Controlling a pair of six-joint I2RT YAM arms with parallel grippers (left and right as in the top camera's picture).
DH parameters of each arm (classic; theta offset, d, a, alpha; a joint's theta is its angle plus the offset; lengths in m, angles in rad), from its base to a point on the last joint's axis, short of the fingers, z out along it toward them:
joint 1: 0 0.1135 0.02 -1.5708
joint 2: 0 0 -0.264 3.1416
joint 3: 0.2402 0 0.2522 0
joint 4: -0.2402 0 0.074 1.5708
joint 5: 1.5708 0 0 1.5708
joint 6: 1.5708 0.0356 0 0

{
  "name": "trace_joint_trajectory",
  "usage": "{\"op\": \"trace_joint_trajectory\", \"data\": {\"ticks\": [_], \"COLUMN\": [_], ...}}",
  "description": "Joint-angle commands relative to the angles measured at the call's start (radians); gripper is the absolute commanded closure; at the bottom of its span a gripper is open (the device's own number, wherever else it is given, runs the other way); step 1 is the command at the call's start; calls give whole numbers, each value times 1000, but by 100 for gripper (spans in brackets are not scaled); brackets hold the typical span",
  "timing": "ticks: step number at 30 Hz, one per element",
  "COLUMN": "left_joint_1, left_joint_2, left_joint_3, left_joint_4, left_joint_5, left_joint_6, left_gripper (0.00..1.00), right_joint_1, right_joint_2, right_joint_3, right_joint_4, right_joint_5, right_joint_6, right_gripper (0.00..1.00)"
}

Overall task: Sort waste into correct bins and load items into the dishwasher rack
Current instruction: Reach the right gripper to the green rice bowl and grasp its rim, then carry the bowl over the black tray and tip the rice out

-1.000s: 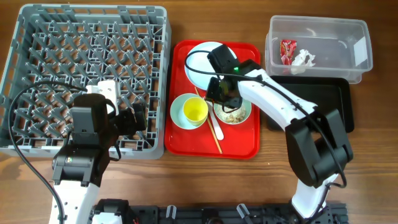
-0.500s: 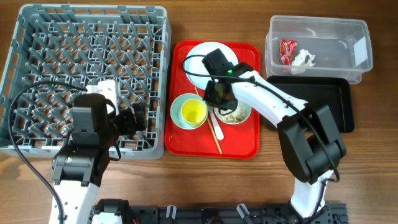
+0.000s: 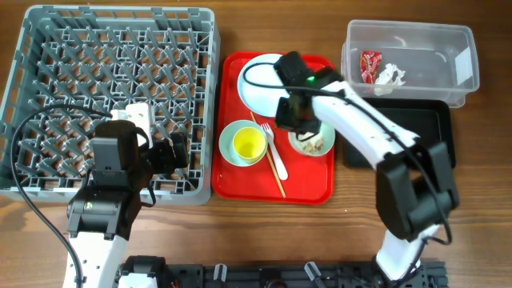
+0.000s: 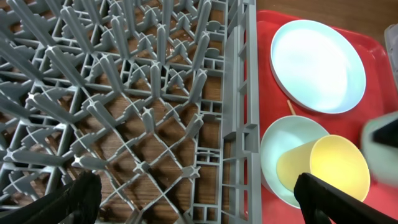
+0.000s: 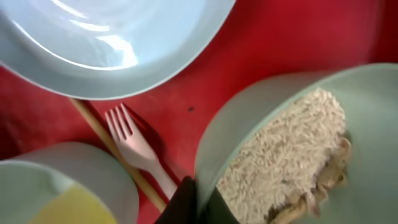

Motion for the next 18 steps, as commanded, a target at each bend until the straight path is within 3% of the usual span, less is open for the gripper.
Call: {"op": "trace_joint_trajectory", "data": {"ticks": [1, 7, 18], "left_joint_1": [5, 5, 5], "left_joint_2": [0, 0, 0], "left_joint_3": [20, 20, 20], "left_joint_4": [3, 3, 3], "left_joint_5": [-6, -6, -6], "left_joint_6": [-3, -3, -3], "left_gripper": [0, 0, 0], "right_joint_1": [-58, -204, -533], "right_joint_2": [-129, -191, -186], "right_joint_3": [43, 43, -113], "right_joint_4": [-13, -42, -26], "right_joint_5": [-29, -157, -629], "right_joint_6": [-142, -233, -523], "right_gripper": [96, 96, 96]}}
